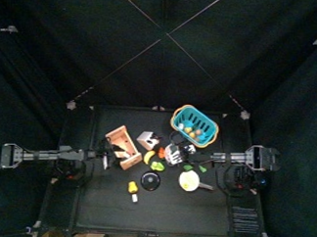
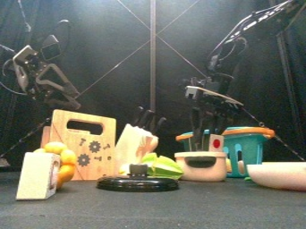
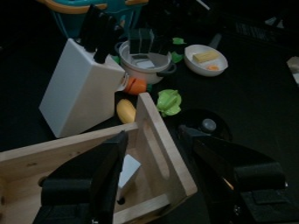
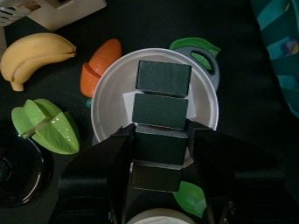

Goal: Place green sushi roll in pot

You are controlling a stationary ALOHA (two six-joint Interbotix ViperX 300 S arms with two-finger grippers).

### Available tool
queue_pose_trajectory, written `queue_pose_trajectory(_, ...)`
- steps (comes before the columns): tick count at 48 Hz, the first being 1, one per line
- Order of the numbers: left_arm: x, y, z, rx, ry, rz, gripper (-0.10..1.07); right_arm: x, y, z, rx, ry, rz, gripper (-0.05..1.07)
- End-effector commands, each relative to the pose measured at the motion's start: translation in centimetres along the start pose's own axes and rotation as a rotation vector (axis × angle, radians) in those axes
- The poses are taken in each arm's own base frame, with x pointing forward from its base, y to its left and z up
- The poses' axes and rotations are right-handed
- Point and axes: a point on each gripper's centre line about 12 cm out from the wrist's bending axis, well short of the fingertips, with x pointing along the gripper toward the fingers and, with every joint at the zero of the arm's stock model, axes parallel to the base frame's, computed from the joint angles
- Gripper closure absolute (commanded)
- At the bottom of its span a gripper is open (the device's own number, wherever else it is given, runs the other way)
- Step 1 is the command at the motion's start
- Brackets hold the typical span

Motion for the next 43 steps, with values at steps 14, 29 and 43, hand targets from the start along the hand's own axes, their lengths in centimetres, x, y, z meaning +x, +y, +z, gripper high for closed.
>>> queue_pose_trajectory(14, 0.08, 0.02, 0.39, 0.0, -0.011, 0.001, 0.1, -0.08, 0.52, 0.95, 0.008, -0.021, 0.019, 0.22)
queue_pose_trajectory(29, 0.07, 0.02, 0.34, 0.001, -0.011, 0.0, 0.1, -0.25, 0.75, 1.27, 0.001, -0.035, 0.025, 0.13)
queue_pose_trajectory(43, 0.07, 0.03, 0.33, -0.001, -0.009, 0.001, 0.1, -0.33, 0.9, 1.29, 0.0, -0.037, 0.028, 0.13)
